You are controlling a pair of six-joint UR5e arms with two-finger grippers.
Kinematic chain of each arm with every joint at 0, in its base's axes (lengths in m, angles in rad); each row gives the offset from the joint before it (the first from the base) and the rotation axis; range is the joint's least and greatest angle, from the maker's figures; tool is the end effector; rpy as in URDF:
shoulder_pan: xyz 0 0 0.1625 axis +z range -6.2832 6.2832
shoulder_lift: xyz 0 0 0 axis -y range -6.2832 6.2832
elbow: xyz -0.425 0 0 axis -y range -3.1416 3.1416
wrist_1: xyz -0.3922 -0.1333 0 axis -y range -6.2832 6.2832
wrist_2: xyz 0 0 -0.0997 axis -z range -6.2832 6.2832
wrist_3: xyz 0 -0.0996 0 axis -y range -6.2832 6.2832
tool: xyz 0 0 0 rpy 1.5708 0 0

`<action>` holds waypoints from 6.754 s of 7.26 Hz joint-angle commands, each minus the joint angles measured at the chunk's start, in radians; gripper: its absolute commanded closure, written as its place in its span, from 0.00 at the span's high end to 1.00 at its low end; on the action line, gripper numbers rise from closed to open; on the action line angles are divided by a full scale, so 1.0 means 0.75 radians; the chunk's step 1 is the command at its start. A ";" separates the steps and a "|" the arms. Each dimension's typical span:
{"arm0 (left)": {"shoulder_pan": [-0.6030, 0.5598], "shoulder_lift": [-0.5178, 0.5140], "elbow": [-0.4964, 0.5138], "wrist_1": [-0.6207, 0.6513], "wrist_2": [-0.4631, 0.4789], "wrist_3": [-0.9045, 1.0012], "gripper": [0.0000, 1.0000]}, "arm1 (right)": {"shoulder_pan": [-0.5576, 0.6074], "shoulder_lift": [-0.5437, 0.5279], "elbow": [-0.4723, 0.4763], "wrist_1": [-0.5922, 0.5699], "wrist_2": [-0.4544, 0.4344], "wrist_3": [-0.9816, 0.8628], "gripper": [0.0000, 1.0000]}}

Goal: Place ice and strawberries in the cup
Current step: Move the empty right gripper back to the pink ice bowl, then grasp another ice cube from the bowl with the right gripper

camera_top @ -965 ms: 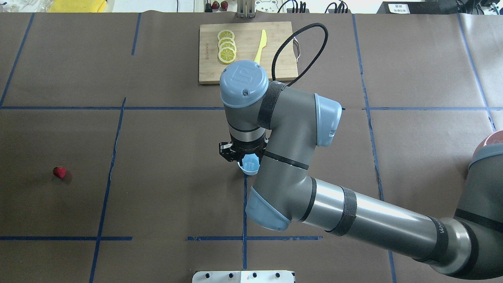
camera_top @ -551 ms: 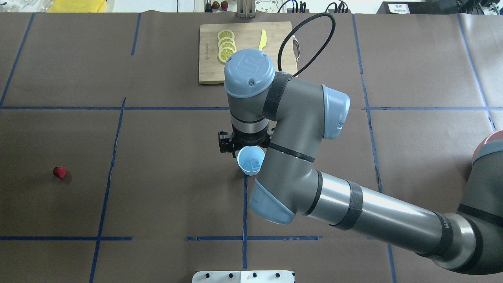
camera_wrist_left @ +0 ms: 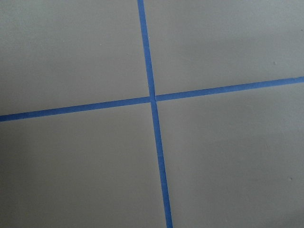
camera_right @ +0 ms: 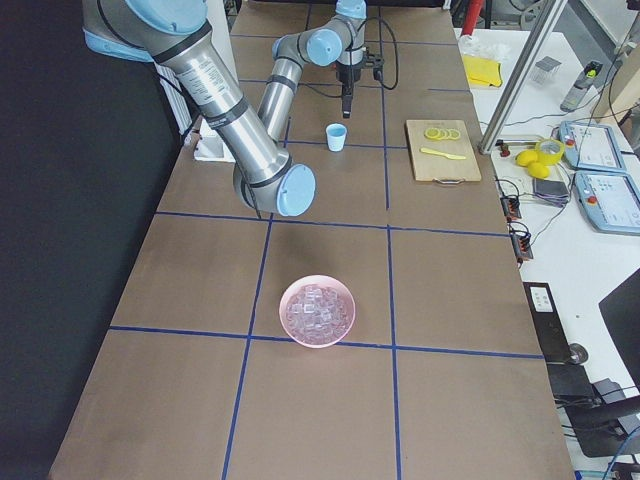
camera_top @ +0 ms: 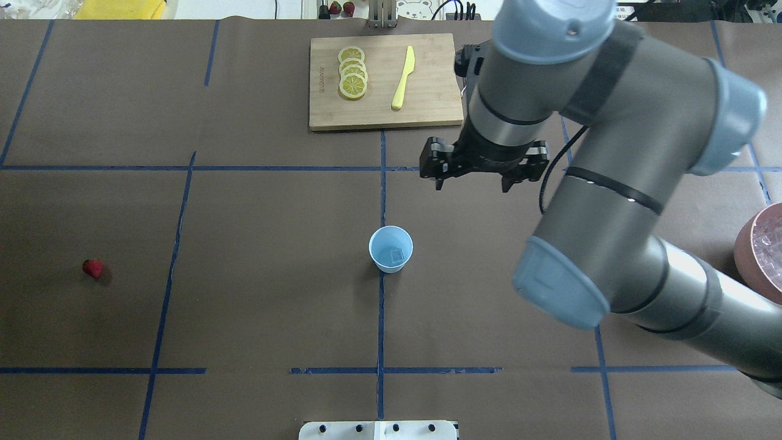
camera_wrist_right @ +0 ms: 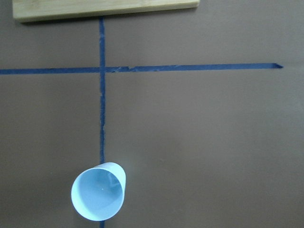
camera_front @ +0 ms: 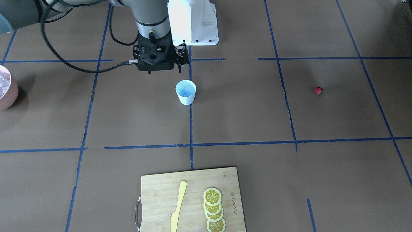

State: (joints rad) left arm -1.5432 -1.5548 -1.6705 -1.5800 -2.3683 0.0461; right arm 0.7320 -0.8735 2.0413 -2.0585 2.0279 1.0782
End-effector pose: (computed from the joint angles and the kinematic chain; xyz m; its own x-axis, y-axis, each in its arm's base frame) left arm -0.0485 -0.4913 0.6147 0.6944 0.1314 -0.7075 -0.0595 0.9903 0.1255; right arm -0.3572 -0.4410 0.1343 0.6956 0.0545 0.7164 -0.0730 0.9973 -0.0050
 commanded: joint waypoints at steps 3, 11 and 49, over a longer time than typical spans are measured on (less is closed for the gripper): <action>0.000 0.001 -0.010 0.002 -0.025 -0.004 1.00 | 0.222 -0.499 0.323 0.000 0.051 -0.322 1.00; 0.000 -0.001 -0.037 0.000 -0.039 -0.051 1.00 | 0.687 -1.328 -0.015 0.873 0.329 -0.998 0.99; 0.004 0.003 -0.072 0.002 -0.039 -0.051 1.00 | 0.718 -0.923 0.123 0.359 0.468 -1.119 0.00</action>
State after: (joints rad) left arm -1.5401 -1.5524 -1.7245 -1.5785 -2.3976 0.0077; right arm 1.2776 -1.7071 2.1187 -1.6427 2.3674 0.2089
